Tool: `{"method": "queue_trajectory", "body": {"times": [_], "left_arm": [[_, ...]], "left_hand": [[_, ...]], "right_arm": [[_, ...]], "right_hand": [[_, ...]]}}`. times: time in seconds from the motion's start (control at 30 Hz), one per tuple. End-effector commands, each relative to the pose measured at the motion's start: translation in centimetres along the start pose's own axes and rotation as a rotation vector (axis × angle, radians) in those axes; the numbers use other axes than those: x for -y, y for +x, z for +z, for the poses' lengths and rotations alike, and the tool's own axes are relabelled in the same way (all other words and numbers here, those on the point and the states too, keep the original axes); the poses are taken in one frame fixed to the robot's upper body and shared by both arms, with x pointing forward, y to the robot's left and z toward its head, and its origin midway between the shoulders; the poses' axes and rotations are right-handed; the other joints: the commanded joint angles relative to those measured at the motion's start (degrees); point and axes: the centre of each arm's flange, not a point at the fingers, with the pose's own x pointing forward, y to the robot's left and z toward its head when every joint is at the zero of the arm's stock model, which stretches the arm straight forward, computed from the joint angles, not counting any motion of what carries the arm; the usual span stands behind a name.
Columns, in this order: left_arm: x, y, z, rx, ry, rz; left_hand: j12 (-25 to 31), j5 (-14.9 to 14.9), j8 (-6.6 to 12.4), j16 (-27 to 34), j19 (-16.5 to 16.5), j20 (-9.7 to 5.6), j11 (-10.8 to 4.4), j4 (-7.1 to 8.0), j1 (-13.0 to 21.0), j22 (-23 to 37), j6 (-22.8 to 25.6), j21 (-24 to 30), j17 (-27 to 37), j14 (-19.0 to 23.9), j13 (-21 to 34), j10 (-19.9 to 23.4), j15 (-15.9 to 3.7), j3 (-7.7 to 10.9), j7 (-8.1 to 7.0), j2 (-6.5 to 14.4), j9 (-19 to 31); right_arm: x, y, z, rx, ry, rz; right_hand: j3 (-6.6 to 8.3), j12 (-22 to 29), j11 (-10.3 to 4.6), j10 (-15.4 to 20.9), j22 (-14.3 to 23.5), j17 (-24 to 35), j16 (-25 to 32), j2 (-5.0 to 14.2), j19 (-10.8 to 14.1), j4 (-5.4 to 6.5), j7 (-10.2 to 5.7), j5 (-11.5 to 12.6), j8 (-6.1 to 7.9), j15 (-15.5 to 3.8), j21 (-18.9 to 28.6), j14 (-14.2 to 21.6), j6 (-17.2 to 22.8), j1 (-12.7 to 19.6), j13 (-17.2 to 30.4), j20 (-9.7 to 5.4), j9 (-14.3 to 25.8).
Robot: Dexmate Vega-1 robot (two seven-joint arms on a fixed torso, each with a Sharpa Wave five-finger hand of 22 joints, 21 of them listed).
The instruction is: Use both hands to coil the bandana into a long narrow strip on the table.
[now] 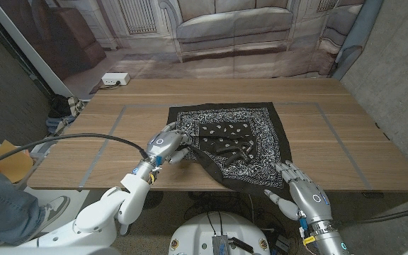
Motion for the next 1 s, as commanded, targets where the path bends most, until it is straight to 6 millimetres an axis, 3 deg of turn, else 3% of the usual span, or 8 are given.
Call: {"method": "queue_trajectory", "body": {"times": [0.03,0.33,0.5,0.6,1.0], "left_arm": [[-0.5,1.0,0.3,0.037,-0.015,0.015],[-1.1,2.2,0.5,0.071,-0.040,0.012],[-1.5,2.5,0.5,0.080,-0.037,0.019],[-1.5,2.6,0.5,0.081,-0.039,0.019],[-2.0,2.2,0.4,0.065,-0.033,0.030]], "left_hand": [[-0.4,-0.1,0.09,-0.1,0.2,0.30,-0.06,0.05,0.1,0.0,0.5,0.0,0.2,0.7,0.1,0.7,-6.16,0.35,-0.07,-0.3,0.3],[-0.5,-0.2,0.04,-0.1,0.2,0.16,-0.06,0.12,0.0,0.0,0.7,-0.1,0.2,0.8,0.1,1.1,-6.11,0.61,-0.06,-0.6,0.3],[-0.6,-0.2,-0.04,-0.2,0.2,0.20,-0.05,0.17,0.0,0.0,0.7,-0.1,0.2,0.8,0.2,1.1,-6.06,0.77,0.06,-0.6,0.3],[-0.6,-0.2,-0.04,-0.2,0.2,0.18,-0.04,0.19,0.0,0.0,0.7,-0.1,0.2,0.8,0.2,1.1,-6.07,0.84,0.05,-0.6,0.3],[-0.8,-0.3,-0.18,-0.3,0.2,0.24,-0.05,0.31,-0.2,0.0,0.7,-0.2,0.2,0.9,0.2,1.1,-6.07,1.11,-0.12,-0.8,0.3]], "right_arm": [[-2.3,-1.5,-0.4,-0.024,-0.027,0.090],[-3.5,-2.3,-0.4,-0.066,-0.045,0.082],[-4.5,-2.4,0.1,-0.084,-0.073,-0.018],[-5.0,-2.0,0.3,-0.089,-0.076,-0.060],[-7.1,-0.2,-0.9,-0.080,-0.097,-0.098]], "right_hand": [[0.18,0.0,0.30,-0.8,0.1,0.2,-0.1,0.08,-0.6,0.28,-0.09,0.4,-0.15,-1.12,-0.2,-0.8,-0.4,0.6,0.1,-2.32,0.2],[-0.22,-0.1,1.70,-4.1,0.2,0.4,0.0,-0.35,-4.1,1.02,0.13,1.1,-0.14,0.05,-0.4,-4.1,-2.4,0.1,0.2,-1.67,0.3],[-0.04,0.4,1.57,-4.0,0.2,0.4,0.5,-0.17,-3.9,0.95,0.14,1.6,0.59,0.05,0.1,-3.7,-1.3,0.7,0.3,-1.73,0.3],[0.38,1.1,0.69,-3.1,0.2,0.4,1.0,0.28,-3.3,0.74,-0.11,2.1,1.05,-0.36,0.6,-2.8,-0.6,1.8,0.3,-1.74,0.3],[1.27,1.5,0.49,-2.5,0.2,0.4,1.3,1.30,-2.8,0.37,-0.54,2.8,1.53,-0.54,1.0,-1.9,0.3,3.8,0.4,-2.01,0.4]]}}
